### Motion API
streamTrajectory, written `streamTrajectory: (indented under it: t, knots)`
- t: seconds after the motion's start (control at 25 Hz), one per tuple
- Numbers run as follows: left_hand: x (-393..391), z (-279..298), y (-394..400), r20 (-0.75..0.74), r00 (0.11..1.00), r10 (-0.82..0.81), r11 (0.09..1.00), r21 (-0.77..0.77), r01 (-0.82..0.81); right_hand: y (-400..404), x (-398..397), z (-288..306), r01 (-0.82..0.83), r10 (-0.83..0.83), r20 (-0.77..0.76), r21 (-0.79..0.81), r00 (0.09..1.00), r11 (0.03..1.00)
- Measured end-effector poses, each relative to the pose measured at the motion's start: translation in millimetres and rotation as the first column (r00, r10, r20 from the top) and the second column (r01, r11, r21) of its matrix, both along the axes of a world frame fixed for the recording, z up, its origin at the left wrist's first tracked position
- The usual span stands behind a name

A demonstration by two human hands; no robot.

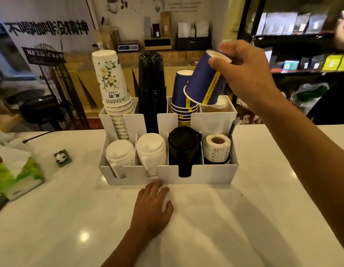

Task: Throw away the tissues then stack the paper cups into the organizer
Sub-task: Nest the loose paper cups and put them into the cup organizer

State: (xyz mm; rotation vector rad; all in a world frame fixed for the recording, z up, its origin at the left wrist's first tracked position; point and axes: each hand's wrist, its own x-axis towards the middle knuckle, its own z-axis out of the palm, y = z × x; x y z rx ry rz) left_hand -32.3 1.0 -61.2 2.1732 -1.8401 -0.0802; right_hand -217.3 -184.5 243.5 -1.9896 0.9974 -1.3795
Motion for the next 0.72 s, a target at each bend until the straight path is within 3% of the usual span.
streamTrajectory:
  t: [0.24,0.72]
  knots:
    - [2.2,-6.6,-2.2,-0.027,0.999,0.019,0.999,0.036,-0.018,-41.3,33.1,16.6,0.031,-0.025,0.079,-0.071,0.997,0.997]
    - [2.9,-8.1,-1.7,-0.029,0.999,0.018,0.997,0.069,-0.016,-87.6,69.8,-11.1,-0.049,0.040,-0.141,-0.062,0.989,0.997]
